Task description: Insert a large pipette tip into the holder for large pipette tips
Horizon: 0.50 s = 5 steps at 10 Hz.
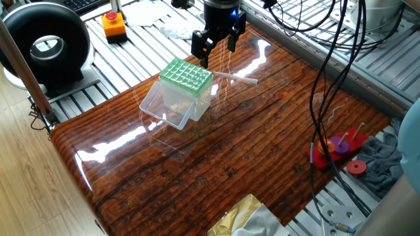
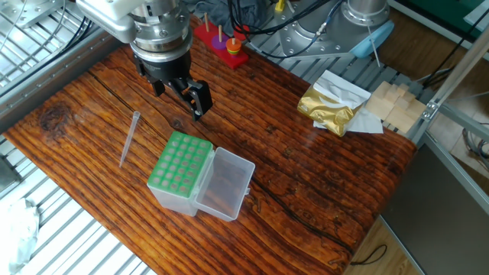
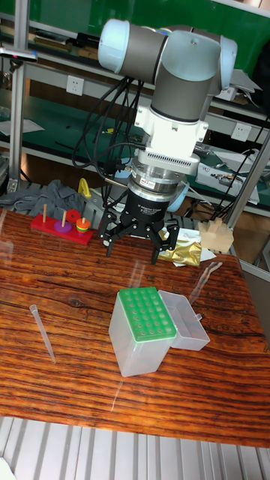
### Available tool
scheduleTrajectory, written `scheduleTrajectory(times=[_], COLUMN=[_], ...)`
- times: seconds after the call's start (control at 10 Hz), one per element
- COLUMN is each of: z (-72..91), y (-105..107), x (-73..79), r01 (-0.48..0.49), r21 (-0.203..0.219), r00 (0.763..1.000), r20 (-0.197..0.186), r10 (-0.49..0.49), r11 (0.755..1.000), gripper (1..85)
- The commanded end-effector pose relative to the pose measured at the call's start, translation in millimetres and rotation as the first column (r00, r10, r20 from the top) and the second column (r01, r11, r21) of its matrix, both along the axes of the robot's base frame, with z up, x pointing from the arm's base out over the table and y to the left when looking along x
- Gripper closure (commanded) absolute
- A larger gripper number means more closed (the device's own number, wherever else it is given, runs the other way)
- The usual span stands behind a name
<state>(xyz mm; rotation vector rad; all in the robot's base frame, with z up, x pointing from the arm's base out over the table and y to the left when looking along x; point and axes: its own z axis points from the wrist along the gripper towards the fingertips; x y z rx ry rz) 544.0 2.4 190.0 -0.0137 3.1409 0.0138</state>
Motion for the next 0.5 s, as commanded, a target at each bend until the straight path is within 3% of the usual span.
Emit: scheduleTrajectory(times=[0.0,0.4], z=[3.3,0.9], y=[9.8,13.3], x=[43.3,43.7], r01=[-0.12,-0.119], r21=[0.004,-0.01], r00=[0.978,0.978], r20=[0.17,0.17], r10=[0.118,0.119], r11=[0.993,0.993], gripper=[84.7,84.7])
